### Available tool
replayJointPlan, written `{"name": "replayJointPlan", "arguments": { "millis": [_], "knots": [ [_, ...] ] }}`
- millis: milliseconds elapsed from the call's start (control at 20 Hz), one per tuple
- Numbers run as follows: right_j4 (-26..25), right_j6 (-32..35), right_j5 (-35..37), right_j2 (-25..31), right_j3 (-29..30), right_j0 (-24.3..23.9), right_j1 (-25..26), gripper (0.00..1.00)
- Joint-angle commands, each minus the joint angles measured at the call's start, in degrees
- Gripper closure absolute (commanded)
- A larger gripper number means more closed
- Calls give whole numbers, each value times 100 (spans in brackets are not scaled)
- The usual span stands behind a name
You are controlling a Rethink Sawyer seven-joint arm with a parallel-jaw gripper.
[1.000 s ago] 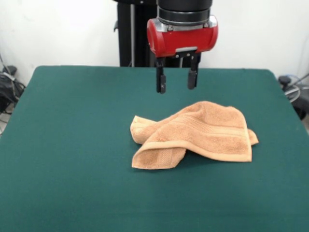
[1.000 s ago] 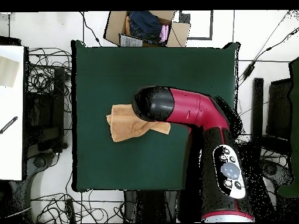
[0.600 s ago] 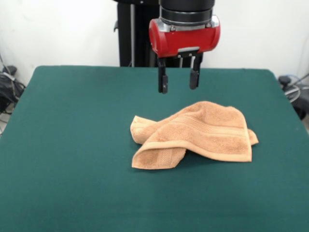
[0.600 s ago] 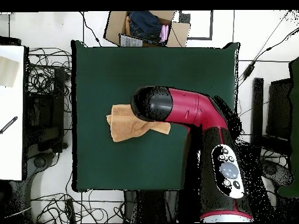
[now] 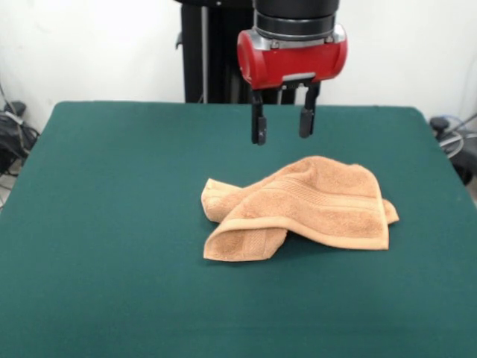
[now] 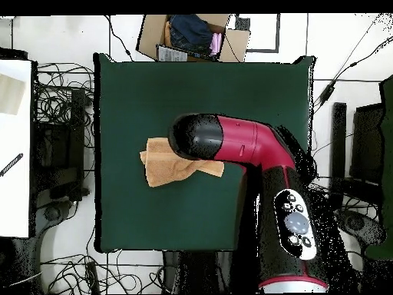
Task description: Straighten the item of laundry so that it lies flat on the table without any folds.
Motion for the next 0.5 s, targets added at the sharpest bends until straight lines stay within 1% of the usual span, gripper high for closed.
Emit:
{"name": "replayJointPlan", "arguments": {
  "millis": [50,500],
  "knots": [
    [-124,659,24,208,140,177,257,0],
    [-118,481,209,291,-300,193,602,0]
  ]
}}
